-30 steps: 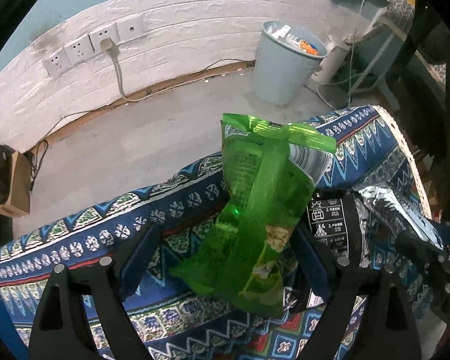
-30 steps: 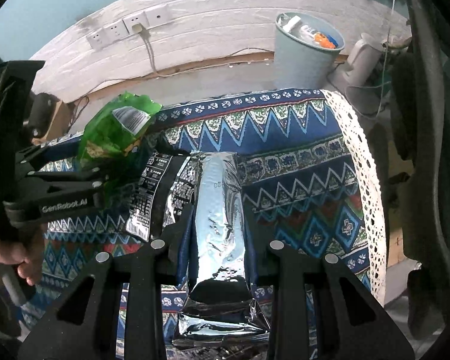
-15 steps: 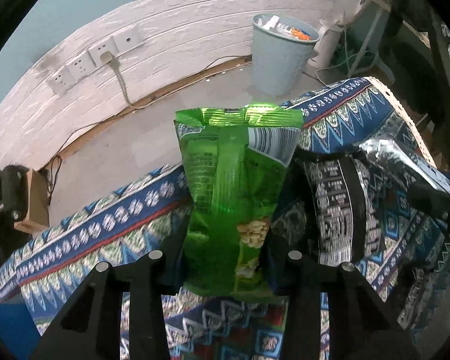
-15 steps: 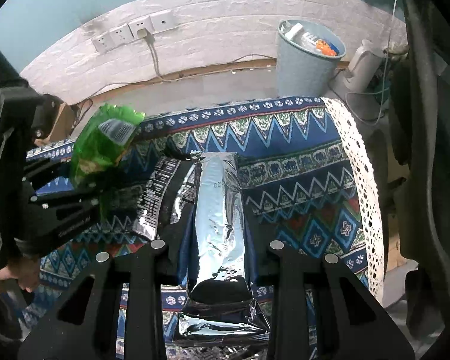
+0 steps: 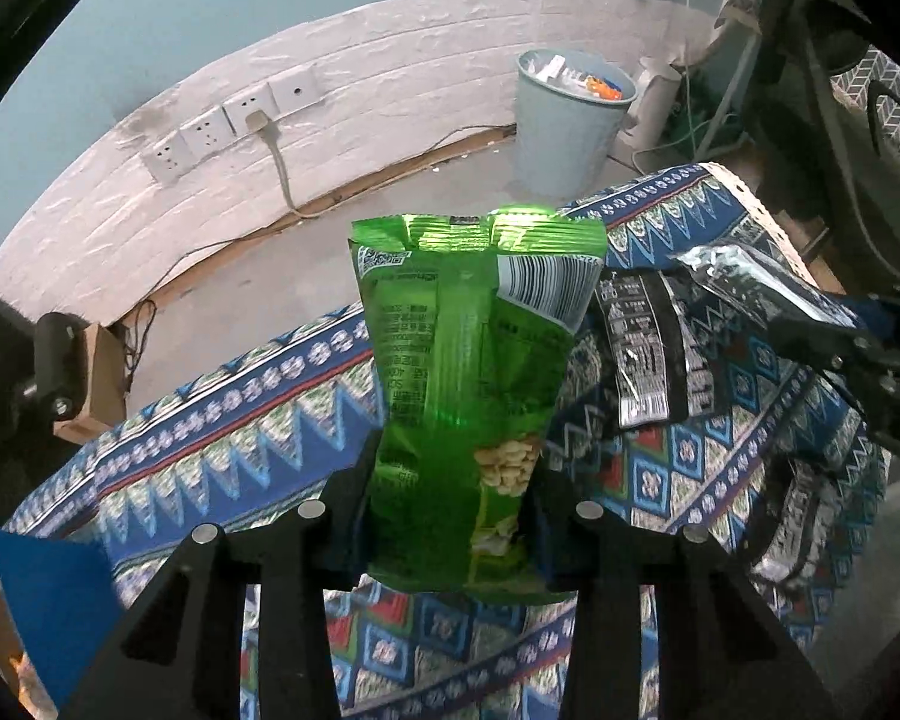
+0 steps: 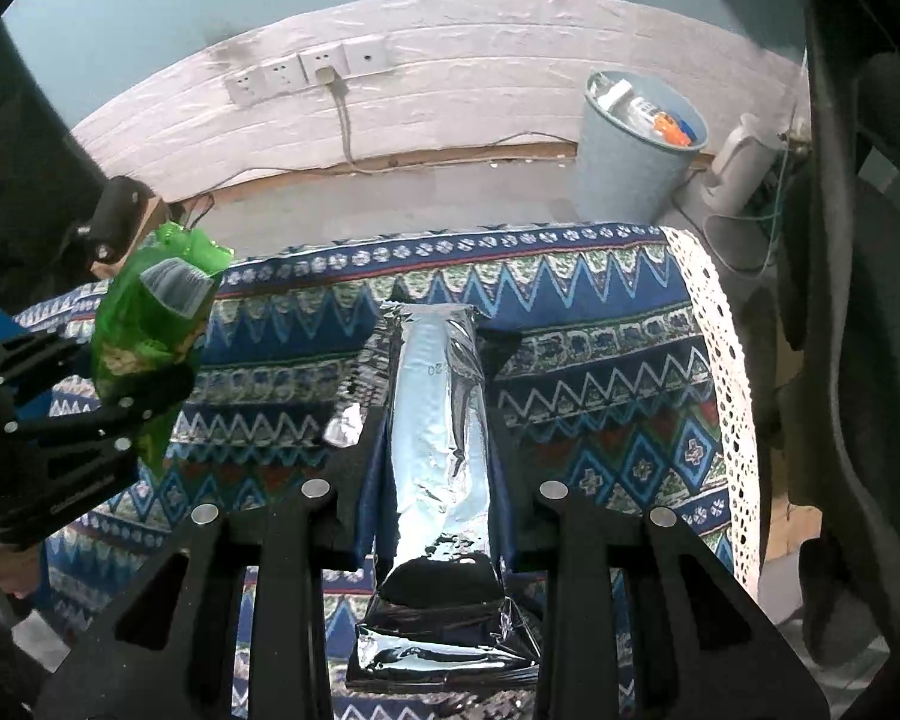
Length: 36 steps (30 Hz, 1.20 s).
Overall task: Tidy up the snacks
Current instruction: 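Carry the green bag and silver packet over the cardboard box with both tools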
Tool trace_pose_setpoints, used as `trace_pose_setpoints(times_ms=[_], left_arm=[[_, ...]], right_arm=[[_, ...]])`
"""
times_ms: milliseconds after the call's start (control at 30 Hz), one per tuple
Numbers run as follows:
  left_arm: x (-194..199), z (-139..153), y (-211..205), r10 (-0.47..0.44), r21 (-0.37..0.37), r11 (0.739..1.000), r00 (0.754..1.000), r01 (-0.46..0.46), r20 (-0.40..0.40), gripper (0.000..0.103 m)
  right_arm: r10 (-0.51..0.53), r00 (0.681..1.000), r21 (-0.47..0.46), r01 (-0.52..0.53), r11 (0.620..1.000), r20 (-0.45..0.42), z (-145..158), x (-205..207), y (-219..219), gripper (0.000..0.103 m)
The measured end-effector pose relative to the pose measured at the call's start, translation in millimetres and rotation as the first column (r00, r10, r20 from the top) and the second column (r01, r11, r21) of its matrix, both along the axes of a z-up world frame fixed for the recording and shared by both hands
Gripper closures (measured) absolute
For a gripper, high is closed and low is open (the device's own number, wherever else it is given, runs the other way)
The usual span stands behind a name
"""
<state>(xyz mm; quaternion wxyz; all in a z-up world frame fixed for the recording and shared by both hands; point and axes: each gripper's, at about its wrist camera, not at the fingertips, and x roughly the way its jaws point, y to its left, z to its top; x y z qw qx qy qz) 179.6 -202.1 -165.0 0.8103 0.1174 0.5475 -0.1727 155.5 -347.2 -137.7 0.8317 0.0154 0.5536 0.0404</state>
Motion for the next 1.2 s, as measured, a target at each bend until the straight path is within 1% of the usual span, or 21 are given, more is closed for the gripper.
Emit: trace_pose_setpoints(times_ms=[100, 267, 367, 533, 933, 1033, 1200], left_arm=[[-10, 10, 9, 0.005, 0.011, 1.0, 1.0, -0.005, -0.001, 0.062], [-26, 25, 27, 0.036, -0.002, 0.999, 0.999, -0.036, -0.004, 0.062], [-36, 33, 38, 0.047, 0.013, 0.999, 0.999, -0.047, -0.001, 0.062], [-54, 48, 58, 0.062, 0.018, 0.998, 0.998, -0.062, 0.002, 0.062], [-82, 93, 104, 0.125, 0.009, 0.992, 0.99, -0.126, 0.066, 0.062], [-89, 100, 119, 0.137, 0.029, 0.99, 0.987, -0.14, 0.089, 0.062], [-100, 104, 152, 0.183, 0.029, 0.982, 0.979, -0.187, 0.092, 0.062]], right_arm=[[0.024, 1.0, -0.005, -0.024, 1.0, 0.011, 8, -5, 10, 0.074], [0.057, 0.998, -0.008, -0.057, 0.998, 0.024, 21, -12, 26, 0.074], [0.075, 0.997, -0.004, -0.075, 0.997, 0.034, 30, -15, 36, 0.074], [0.112, 0.992, -0.001, -0.112, 0.994, 0.049, 43, -20, 55, 0.074], [0.212, 0.972, 0.017, -0.214, 0.977, 0.099, 75, -33, 111, 0.074], [0.235, 0.966, 0.02, -0.239, 0.971, 0.11, 82, -34, 125, 0.074], [0.279, 0.951, 0.032, -0.286, 0.958, 0.132, 94, -37, 154, 0.074]])
